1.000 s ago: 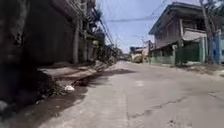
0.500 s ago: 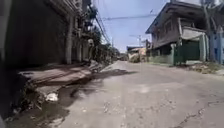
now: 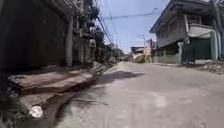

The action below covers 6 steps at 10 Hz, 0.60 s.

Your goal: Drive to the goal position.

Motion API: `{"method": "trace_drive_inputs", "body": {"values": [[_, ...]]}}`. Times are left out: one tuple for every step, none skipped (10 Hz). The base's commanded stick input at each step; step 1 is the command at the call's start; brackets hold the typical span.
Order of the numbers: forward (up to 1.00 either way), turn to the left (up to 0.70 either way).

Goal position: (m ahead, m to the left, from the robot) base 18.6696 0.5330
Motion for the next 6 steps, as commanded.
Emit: {"method": "trace_drive_inputs", "body": {"values": [[1.00, -0.40], [1.00, -0.28], [1.00, -0.06], [1.00, 0.00], [1.00, 0.00], [1.00, 0.00]]}}
